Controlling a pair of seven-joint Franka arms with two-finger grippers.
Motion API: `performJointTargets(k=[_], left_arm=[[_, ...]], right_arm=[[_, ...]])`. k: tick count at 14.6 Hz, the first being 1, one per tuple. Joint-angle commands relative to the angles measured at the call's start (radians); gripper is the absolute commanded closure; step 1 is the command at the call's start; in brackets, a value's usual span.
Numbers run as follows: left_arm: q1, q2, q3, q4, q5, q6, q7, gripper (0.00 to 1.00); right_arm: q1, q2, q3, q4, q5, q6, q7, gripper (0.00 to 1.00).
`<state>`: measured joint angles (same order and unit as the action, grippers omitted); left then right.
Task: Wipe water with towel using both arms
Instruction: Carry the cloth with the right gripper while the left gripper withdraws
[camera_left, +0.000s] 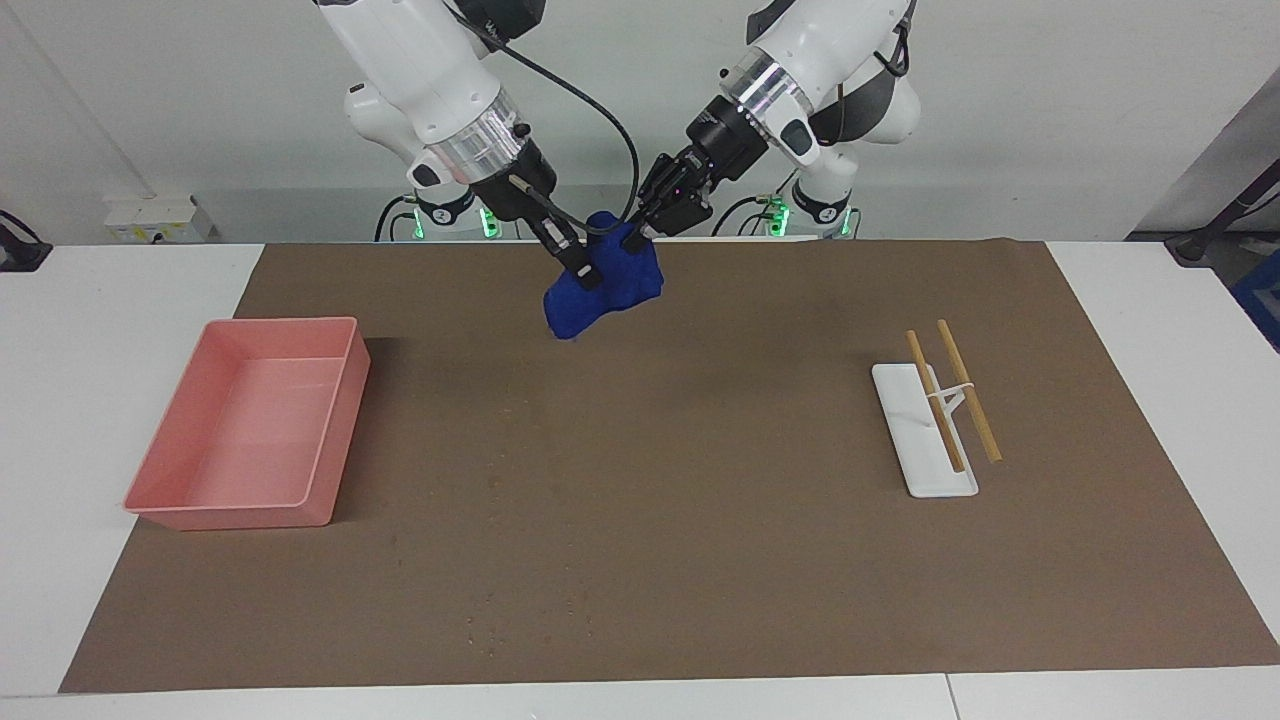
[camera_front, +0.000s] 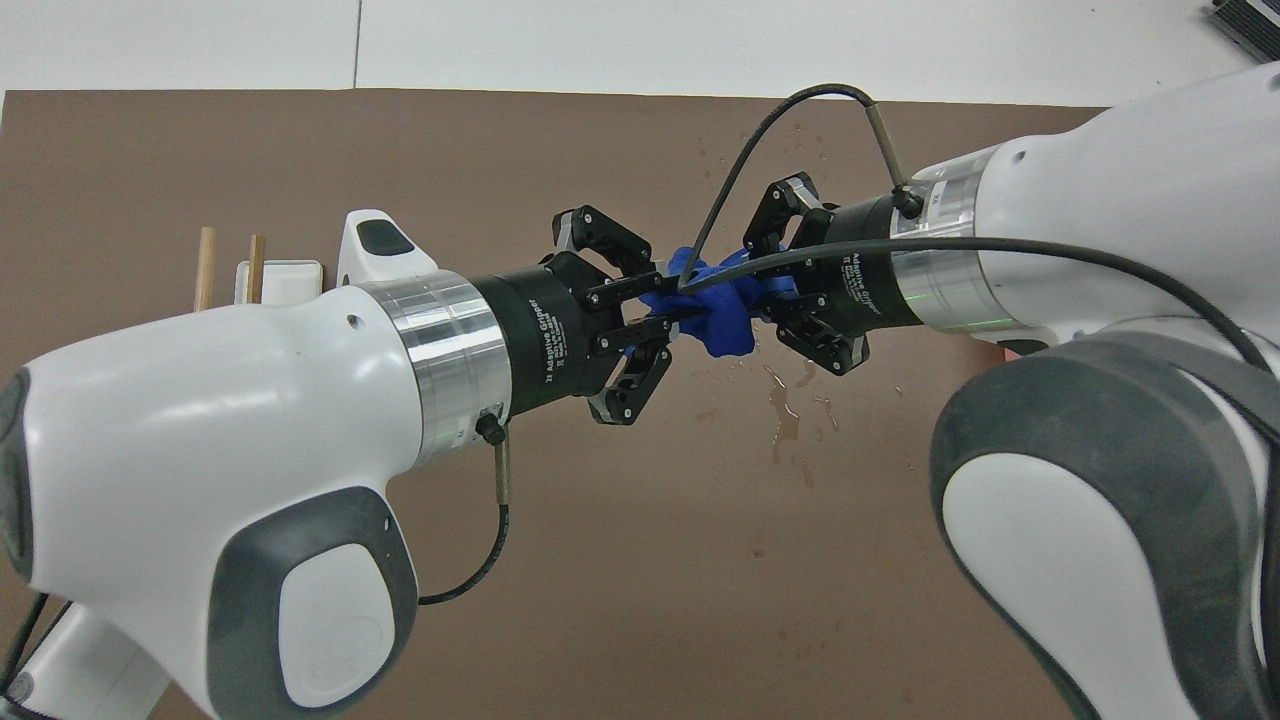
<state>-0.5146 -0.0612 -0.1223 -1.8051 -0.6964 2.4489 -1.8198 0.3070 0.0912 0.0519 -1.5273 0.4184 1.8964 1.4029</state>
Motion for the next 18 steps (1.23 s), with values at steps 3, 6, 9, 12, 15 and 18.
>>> performJointTargets(k=[3,6,9,12,15,18], left_arm=[[-0.013,-0.006,0.013,0.012,0.012,0.029,0.004,0.00],[-0.002,-0.020,0.019,0.027,0.164,-0.068,0.010,0.00],[0.044,-0.025,0.038,0.078,0.299,-0.285,0.072,0.00],[0.122,-0.032,0.041,0.101,0.342,-0.474,0.253,0.00],[0.258,-0.038,0.042,0.119,0.391,-0.620,0.469,0.00],[0.356,-0.038,0.044,0.127,0.413,-0.701,0.763,0.00]], right_arm=[[-0.034,0.004,-0.003,-0.049,-0.067,0.154,-0.077,1.00],[-0.092,0.025,-0.001,-0.094,-0.067,0.239,-0.197,1.00],[-0.140,0.050,-0.001,-0.178,-0.066,0.344,-0.301,1.00],[-0.181,0.168,0.000,-0.203,-0.058,0.488,-0.332,1.00],[-0.192,0.263,0.002,-0.194,-0.049,0.575,-0.331,1.00],[-0.200,0.337,0.002,-0.192,-0.049,0.662,-0.369,1.00]])
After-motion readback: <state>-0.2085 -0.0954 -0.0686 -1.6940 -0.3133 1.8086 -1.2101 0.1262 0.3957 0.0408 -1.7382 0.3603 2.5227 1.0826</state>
